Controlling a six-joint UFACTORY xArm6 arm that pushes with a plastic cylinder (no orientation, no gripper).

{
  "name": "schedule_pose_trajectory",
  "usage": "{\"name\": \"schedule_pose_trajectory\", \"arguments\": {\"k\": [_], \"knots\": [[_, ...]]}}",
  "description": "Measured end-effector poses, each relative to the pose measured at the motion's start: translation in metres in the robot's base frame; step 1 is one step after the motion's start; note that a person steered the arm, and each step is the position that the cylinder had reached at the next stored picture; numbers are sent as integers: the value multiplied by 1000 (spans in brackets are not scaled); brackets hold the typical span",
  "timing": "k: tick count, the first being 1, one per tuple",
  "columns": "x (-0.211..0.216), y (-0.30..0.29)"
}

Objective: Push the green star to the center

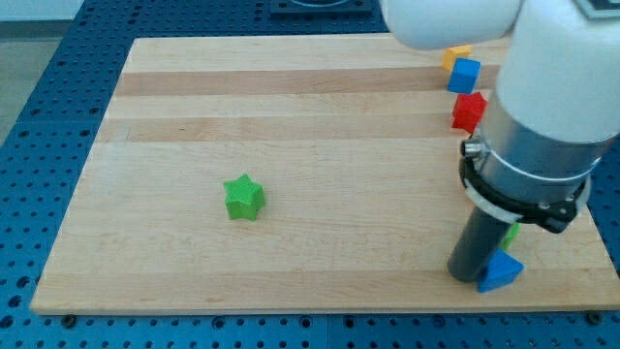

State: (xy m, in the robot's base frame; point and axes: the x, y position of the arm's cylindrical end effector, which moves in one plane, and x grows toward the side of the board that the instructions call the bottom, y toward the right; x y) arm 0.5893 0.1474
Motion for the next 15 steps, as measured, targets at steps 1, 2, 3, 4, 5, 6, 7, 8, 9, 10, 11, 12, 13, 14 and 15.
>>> {"name": "schedule_pose_trajectory", "arguments": {"k": [1,2,3,4,5,6,7,8,9,10,11,12,13,14,15], "knots": [[-2,-34],[-21,-127],[-54,-187],[-58,-176],[-61,-171],[-61,-171],[-61,-171],[-46,-186],[-44,-233],[-78,-208],[-118,-178],[-115,-166],[-99,-190],[-80,-263],[-94,-314]]}}
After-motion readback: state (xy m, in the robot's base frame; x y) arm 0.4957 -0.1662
